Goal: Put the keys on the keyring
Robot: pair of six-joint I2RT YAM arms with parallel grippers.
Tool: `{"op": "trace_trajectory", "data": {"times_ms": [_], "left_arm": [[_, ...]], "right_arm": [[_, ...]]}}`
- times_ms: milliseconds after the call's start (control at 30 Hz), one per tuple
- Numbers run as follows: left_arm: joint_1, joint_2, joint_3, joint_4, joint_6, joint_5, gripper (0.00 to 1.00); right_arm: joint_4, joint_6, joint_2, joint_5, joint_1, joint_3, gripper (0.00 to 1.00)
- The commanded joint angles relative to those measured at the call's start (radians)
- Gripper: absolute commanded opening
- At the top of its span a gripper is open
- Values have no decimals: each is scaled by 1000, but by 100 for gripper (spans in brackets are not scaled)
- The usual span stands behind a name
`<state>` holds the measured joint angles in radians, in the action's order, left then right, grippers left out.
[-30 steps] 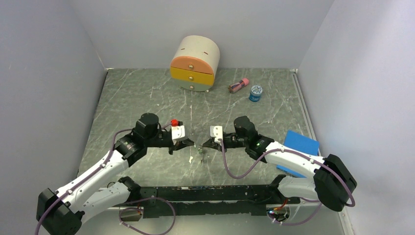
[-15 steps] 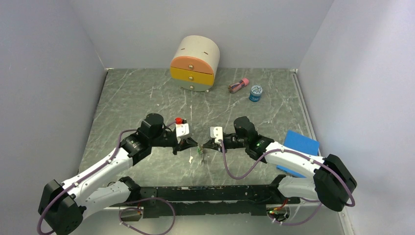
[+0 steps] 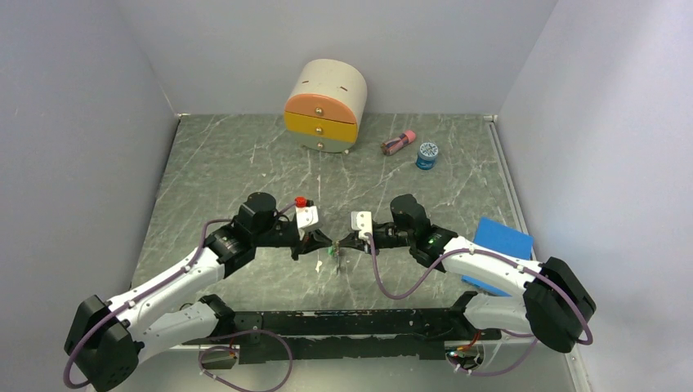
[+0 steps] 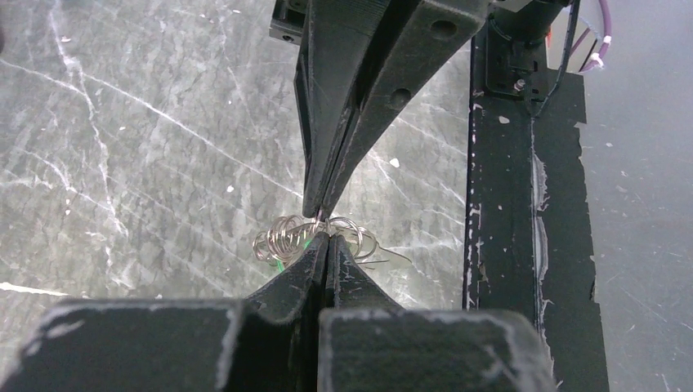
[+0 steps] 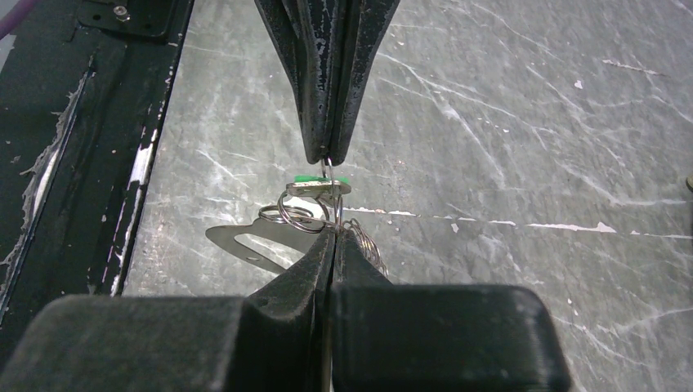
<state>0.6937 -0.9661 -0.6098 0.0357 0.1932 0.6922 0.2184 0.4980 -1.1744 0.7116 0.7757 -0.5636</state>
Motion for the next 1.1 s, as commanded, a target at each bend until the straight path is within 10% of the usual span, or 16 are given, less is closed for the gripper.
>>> {"op": "trace_trajectory", "data": {"times_ms": [0,1067], "left_arm": [[6,-4,-13,-1,-21,-30,3],[23,19,-16,14,-83,-3,3]], "right_arm": [[44,17,7,28,5,-10,0],[35,13,8,31,4,-13,0]]}}
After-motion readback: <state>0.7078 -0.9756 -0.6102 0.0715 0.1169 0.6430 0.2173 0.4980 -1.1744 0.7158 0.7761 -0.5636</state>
